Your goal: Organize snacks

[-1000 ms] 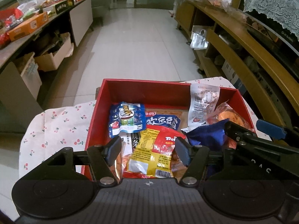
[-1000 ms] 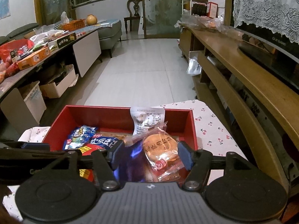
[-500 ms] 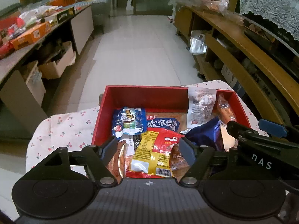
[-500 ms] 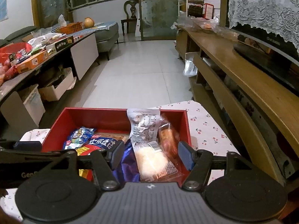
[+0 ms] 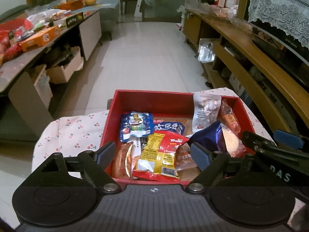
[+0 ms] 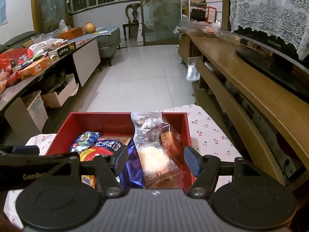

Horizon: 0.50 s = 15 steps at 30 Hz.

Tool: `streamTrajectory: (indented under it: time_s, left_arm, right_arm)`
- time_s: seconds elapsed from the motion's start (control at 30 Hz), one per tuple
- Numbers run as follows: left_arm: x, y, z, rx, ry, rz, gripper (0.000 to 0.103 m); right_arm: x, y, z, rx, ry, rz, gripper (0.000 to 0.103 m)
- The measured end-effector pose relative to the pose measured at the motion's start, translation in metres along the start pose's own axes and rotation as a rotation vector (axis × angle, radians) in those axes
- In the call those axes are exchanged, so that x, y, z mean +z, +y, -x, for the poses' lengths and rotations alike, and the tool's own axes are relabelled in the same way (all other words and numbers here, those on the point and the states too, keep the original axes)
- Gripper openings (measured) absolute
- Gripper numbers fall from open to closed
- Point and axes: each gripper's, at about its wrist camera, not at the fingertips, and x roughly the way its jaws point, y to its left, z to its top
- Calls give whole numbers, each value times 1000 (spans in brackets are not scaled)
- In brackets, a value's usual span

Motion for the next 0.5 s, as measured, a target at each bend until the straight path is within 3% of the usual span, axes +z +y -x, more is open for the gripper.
streamTrajectory:
  time_s: [0.5]
  left_arm:
    - [-20,5,29,5,-49,-5,103]
  right_arm:
    - [-20,0,42,25,-40,-9,77]
